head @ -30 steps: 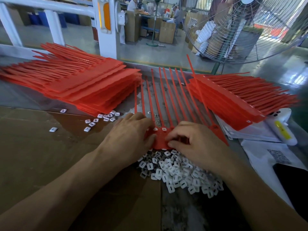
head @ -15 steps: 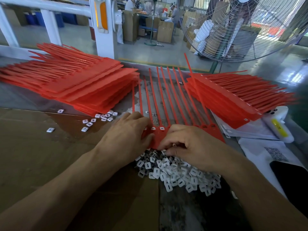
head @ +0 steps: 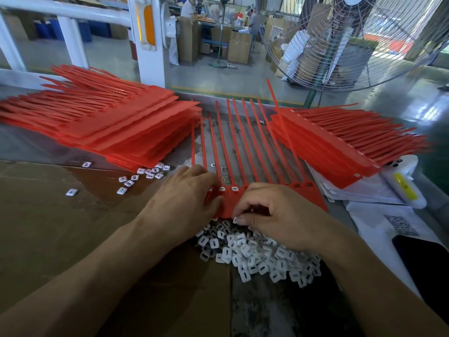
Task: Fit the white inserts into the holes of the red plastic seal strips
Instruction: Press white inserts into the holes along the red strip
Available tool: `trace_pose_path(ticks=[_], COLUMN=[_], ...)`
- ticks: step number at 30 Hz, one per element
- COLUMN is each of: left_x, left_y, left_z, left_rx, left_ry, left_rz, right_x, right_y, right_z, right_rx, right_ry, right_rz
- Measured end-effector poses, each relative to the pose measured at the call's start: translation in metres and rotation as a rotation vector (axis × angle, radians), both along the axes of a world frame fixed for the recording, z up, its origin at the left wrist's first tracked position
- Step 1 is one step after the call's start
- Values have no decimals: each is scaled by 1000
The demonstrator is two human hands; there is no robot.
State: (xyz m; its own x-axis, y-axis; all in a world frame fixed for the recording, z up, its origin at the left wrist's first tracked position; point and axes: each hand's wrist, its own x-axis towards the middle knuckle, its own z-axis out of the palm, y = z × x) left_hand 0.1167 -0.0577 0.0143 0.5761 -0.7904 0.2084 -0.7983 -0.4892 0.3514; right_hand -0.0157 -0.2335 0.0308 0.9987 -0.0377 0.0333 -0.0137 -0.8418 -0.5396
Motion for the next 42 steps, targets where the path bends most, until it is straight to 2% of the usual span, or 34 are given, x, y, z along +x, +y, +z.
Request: trace_pose_path(ticks=[5,13,21,37,42], left_x=[-1,0,-1,-1,-1], left_y=[-1,-1,-3,-3,-3], left_z=[1,2,2,2,1], left_rx=[12,17,14,18,12], left_ry=[8,15,10,16,10], left_rz=[3,5,9,13,8], right_x=[-2,1,6,24,27], right_y=[-5,-15,-23,-23,-21], right_z=[-3,-8,-14,-22,-24], right_rx=[206,351,277,63,74], right_ry=[-144,-240,-273,-222,-210], right_rz=[-187,-366,-430,-410,-416])
